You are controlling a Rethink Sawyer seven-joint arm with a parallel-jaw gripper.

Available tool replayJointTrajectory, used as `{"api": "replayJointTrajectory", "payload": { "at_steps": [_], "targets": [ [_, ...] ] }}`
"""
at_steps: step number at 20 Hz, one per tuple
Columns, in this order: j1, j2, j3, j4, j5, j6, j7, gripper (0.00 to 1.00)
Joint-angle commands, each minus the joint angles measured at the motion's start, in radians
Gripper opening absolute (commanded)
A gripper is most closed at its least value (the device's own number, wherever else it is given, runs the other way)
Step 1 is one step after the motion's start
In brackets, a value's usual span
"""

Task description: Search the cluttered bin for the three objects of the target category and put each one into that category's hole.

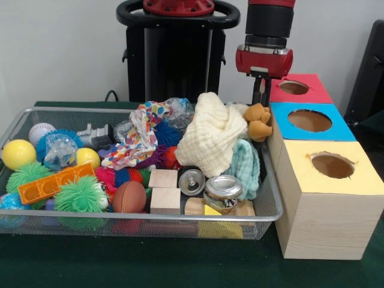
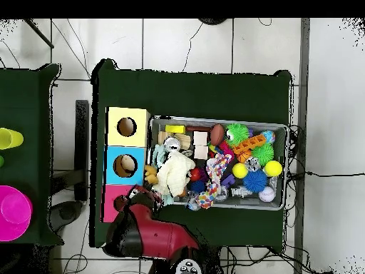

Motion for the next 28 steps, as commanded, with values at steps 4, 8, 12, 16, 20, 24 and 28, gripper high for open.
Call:
{"api": "replayJointTrajectory", "payload": {
  "at_steps": [4, 8, 12, 16, 20, 24, 28],
  "targets": [
    [-0.038, -0.009, 0.083, 0.016, -0.026, -0.087, 0.201, 0.0],
    [-0.034, -0.081, 0.058, 0.028, -0.017, -0.001, 0.162, 0.0],
    [0.005, -0.161, 0.009, 0.045, 0.01, 0.086, 0.137, 0.0],
    [0.037, -0.209, -0.033, 0.042, 0.023, 0.148, 0.121, 0.0],
    [0.048, -0.231, -0.044, 0.048, 0.021, 0.168, 0.131, 0.0],
    [0.07, -0.23, -0.059, 0.058, 0.03, 0.16, 0.153, 0.0],
    [0.103, -0.228, -0.077, 0.086, 0.044, 0.143, 0.182, 0.0]
  ]
}}
